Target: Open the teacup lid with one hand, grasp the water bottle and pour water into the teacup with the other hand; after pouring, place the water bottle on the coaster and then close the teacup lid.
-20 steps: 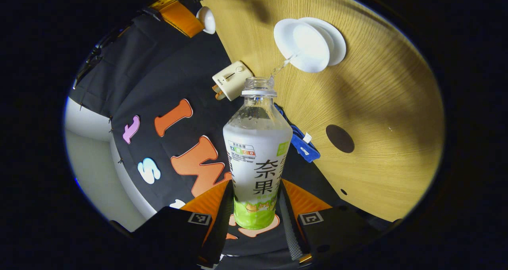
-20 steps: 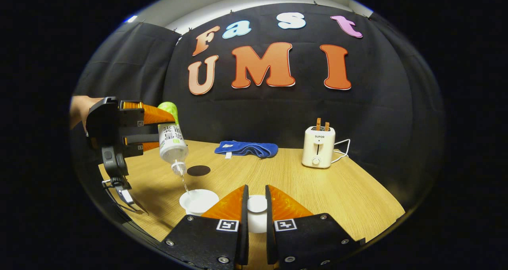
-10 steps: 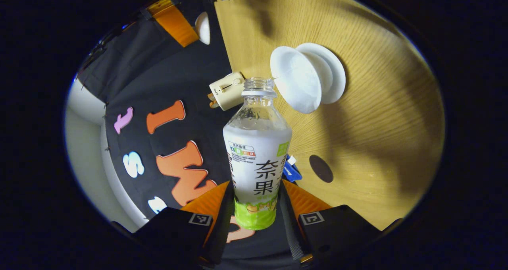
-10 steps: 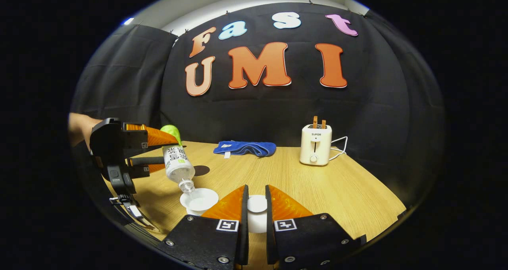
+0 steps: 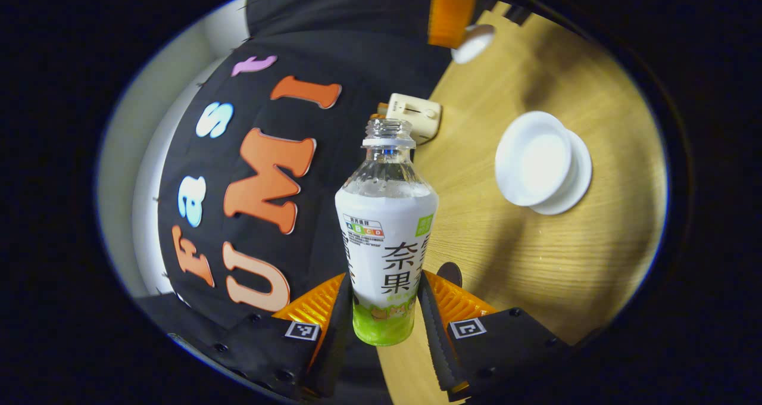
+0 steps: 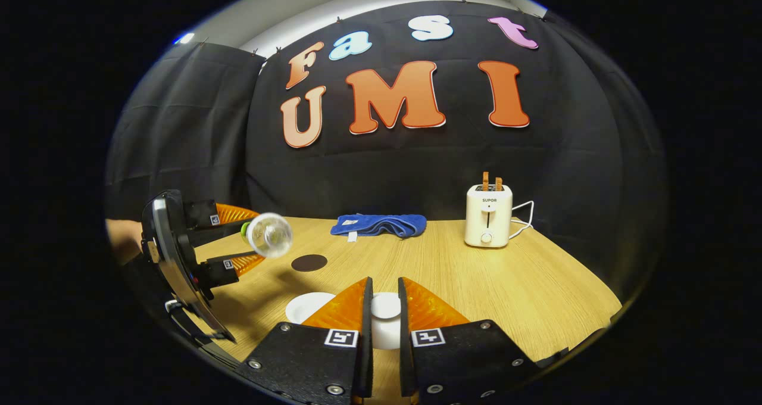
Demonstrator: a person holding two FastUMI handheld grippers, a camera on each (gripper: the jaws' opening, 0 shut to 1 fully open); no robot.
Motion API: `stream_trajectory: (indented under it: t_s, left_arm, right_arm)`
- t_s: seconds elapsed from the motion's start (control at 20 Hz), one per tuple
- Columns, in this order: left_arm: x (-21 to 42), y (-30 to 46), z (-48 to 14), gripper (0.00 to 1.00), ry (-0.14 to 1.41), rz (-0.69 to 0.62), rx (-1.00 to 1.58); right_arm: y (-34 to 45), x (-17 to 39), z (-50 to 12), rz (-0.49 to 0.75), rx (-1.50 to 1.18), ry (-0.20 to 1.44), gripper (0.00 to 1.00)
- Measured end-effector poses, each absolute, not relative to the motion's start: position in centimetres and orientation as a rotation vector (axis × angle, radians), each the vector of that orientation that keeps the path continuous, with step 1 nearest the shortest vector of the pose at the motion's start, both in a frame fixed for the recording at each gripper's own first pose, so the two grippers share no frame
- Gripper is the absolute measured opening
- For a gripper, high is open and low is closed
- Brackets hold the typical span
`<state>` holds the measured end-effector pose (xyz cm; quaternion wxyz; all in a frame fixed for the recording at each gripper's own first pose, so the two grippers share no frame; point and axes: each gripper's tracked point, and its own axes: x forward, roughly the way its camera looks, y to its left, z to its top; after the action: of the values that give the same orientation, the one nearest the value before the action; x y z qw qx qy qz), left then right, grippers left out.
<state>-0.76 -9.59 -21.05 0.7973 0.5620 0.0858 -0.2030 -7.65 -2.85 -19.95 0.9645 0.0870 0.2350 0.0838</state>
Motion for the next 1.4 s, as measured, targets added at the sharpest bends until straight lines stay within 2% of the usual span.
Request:
stream_trajectory:
  t_s: [0.1,0.15,0.2,0.3,0.35,0.4,0.5,0.55,0.6,0.7,0.75,0.85,0.9,1.2,1.25,1.3,1.4]
  left_arm:
    - [-0.3,-8.9,-20.1,0.64,0.236,-0.375,1.027]
    - [-0.1,-9.1,-19.3,0.6,0.241,-0.363,0.918]
    - [0.2,-9.3,-18.2,0.65,0.243,-0.343,0.817]
    - [1.6,-9.2,-16.5,0.65,0.243,-0.308,0.637]
    - [2.1,-9.3,-16.1,0.6,0.248,-0.304,0.543]
    - [2.4,-9.0,-15.3,0.65,0.252,-0.296,0.449]
    - [4.1,-8.2,-14.2,0.6,0.246,-0.276,0.281]
    - [4.6,-7.9,-14.1,0.64,0.239,-0.258,0.217]
    - [5.3,-7.1,-14.2,0.61,0.239,-0.24,0.163]
    - [6.4,-6.5,-14.9,0.64,0.254,-0.226,0.061]
    - [6.7,-5.9,-15.5,0.61,0.27,-0.217,0.017]
    - [7.8,-5.0,-17.5,0.65,0.302,-0.191,-0.029]
    - [8.3,-5.0,-18.6,0.62,0.32,-0.188,-0.046]
    - [10.3,-4.3,-23.9,0.67,0.409,-0.161,-0.071]
    - [10.6,-4.2,-24.7,0.62,0.419,-0.157,-0.067]
    - [10.8,-4.4,-25.5,0.65,0.431,-0.161,-0.06]
    - [10.7,-4.9,-27.3,0.62,0.454,-0.172,-0.049]
  right_arm:
    - [-2.0,-7.2,-19.8,0.177,0.191,0.477,0.18]
    - [-1.6,-6.9,-19.7,0.18,0.198,0.475,0.18]
    - [-1.1,-6.7,-19.7,0.184,0.202,0.477,0.18]
    - [-0.5,-6.4,-19.6,0.191,0.194,0.481,0.18]
    - [-0.2,-6.2,-19.5,0.194,0.188,0.481,0.18]
    - [0.2,-6.0,-19.3,0.197,0.184,0.478,0.18]
    - [1.0,-5.6,-19.2,0.209,0.187,0.476,0.18]
    - [1.4,-5.5,-19.2,0.214,0.186,0.476,0.18]
    - [1.7,-5.3,-19.2,0.219,0.181,0.478,0.18]
    - [2.1,-5.1,-19.5,0.224,0.172,0.484,0.18]
    - [2.3,-5.0,-19.7,0.226,0.171,0.489,0.18]
    - [2.6,-4.9,-19.9,0.23,0.165,0.497,0.18]
    - [2.6,-4.8,-20.1,0.232,0.163,0.501,0.18]
    - [3.9,-4.5,-20.8,0.266,0.161,0.514,0.18]
    - [4.1,-4.5,-21.0,0.274,0.159,0.518,0.18]
    - [4.3,-4.5,-21.1,0.279,0.155,0.52,0.18]
    - [4.7,-4.5,-21.5,0.294,0.152,0.526,0.18]
